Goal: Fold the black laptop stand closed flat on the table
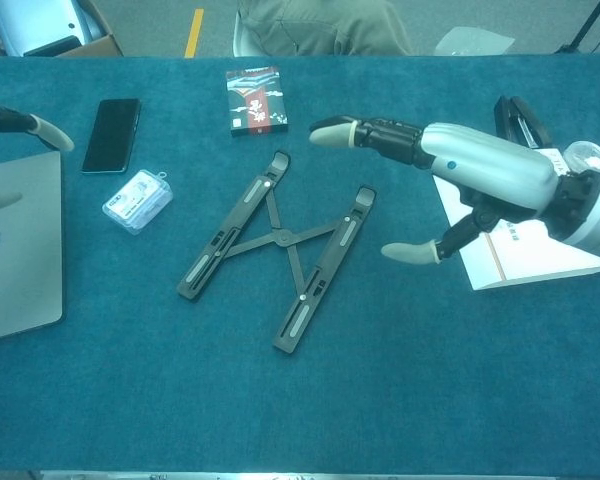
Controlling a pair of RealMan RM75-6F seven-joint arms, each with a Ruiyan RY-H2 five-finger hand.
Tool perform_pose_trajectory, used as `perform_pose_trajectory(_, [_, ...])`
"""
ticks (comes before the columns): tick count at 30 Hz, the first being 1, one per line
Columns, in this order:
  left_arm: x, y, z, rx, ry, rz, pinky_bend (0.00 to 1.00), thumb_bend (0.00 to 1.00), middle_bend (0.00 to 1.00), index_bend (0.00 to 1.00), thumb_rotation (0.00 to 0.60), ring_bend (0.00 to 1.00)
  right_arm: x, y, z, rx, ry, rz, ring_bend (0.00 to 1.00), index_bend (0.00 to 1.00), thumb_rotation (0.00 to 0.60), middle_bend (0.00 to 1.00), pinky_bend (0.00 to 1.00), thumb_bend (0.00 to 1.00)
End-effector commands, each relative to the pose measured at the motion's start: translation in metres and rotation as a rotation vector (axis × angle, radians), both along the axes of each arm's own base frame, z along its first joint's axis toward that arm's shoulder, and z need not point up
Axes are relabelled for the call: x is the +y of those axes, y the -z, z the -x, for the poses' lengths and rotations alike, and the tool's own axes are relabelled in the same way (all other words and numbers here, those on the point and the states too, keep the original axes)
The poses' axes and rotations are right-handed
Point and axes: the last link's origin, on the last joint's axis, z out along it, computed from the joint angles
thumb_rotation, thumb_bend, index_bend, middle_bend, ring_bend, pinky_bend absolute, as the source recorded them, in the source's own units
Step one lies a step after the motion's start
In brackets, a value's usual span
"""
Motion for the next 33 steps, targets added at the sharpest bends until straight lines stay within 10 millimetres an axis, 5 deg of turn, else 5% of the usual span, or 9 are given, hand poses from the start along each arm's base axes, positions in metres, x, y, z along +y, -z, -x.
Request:
perform_pose_trajectory(1, [0.002, 0.009, -0.005, -0.027, -0.018, 0.028, 0.11, 0.36, 0.23, 0.19, 0.600, 0.15, -0.007, -0.002, 0.009, 0.096, -0.026, 0.125, 0.00, 0.00, 0.600, 0.00, 0.06, 0.18])
perform_pose_trajectory(9, [-0.001, 0.027, -0.023, -0.081, -0.071, 0.130, 0.12, 0.36, 0.24, 0.19, 0.600, 0.17, -0.010, -0.002, 0.017, 0.170, -0.062, 0.259, 0.00, 0.00, 0.600, 0.00, 0.06, 0.08])
perform_pose_trajectory(18, [-0.005, 0.050, -0.009, 0.020, 0.079, 0.115, 0.12, 0.36, 0.23, 0.31, 0.600, 0.13, -0.011, 0.004, 0.026, 0.220, -0.037, 0.239, 0.00, 0.00, 0.600, 0.00, 0.06, 0.02])
perform_pose_trajectory(25, [-0.008, 0.065, -0.005, 0.024, 0.066, 0.172, 0.10, 0.36, 0.14, 0.31, 0.600, 0.02, -0.011, 0.004, 0.032, 0.232, -0.015, 0.240, 0.00, 0.00, 0.600, 0.00, 0.06, 0.02])
perform_pose_trajectory(28, [-0.009, 0.069, -0.001, 0.042, 0.059, 0.179, 0.08, 0.36, 0.10, 0.30, 0.533, 0.00, -0.010, 0.002, 0.033, 0.231, -0.006, 0.236, 0.00, 0.00, 0.600, 0.00, 0.06, 0.02])
perform_pose_trajectory(31, [-0.008, 0.071, 0.006, 0.096, 0.055, 0.184, 0.07, 0.36, 0.04, 0.25, 0.368, 0.00, -0.009, 0.001, 0.035, 0.228, 0.001, 0.234, 0.00, 0.00, 0.600, 0.00, 0.06, 0.02])
perform_pose_trajectory(33, [-0.006, 0.071, 0.011, 0.139, 0.050, 0.177, 0.06, 0.36, 0.02, 0.23, 0.336, 0.00, -0.009, 0.000, 0.035, 0.223, 0.006, 0.229, 0.00, 0.00, 0.600, 0.00, 0.06, 0.02])
